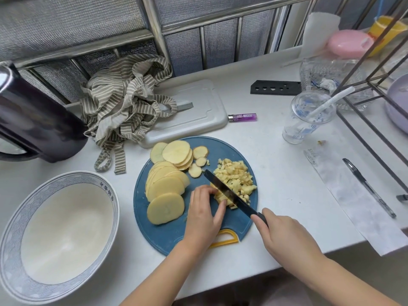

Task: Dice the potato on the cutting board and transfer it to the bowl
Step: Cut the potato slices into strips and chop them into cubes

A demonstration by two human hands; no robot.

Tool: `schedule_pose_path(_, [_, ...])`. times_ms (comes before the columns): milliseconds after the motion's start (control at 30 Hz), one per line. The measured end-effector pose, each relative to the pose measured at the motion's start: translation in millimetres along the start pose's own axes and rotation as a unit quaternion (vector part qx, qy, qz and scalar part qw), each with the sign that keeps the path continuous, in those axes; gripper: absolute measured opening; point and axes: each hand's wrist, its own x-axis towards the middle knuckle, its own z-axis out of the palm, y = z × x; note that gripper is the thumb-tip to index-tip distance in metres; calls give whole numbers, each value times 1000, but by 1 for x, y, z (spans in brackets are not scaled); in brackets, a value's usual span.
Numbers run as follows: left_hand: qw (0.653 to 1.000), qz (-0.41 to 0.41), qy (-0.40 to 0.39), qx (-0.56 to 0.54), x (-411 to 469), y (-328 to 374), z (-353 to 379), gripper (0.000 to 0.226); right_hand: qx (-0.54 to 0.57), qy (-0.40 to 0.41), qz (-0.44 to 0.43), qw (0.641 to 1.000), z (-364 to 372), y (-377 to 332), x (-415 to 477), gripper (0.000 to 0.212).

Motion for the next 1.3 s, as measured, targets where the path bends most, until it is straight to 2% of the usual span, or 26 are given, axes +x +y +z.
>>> schedule_pose_path(267, [1000,7,6,11,-3,-1,3,32,-49,-29,-2,998,-6,-8,-1,30])
schedule_pose_path(633, [1000,18,3,25,-2,-2,4,28,-60,-49,4,997,2,-8,1,28])
schedule_pose_path(967, [999,17,-7,31,-2,-5,5,28,-110,-65,-17,992,7,-9,4,34])
schedule_pose_path(1167, [999,-4,-2,43,-6,-4,7,39,-99,-44,-24,994,8,-1,10,41])
schedule_pose_path(1300, [996,-2,18,91,-7,-4,9,36,-87,-34,-25,995,10,3,12,42])
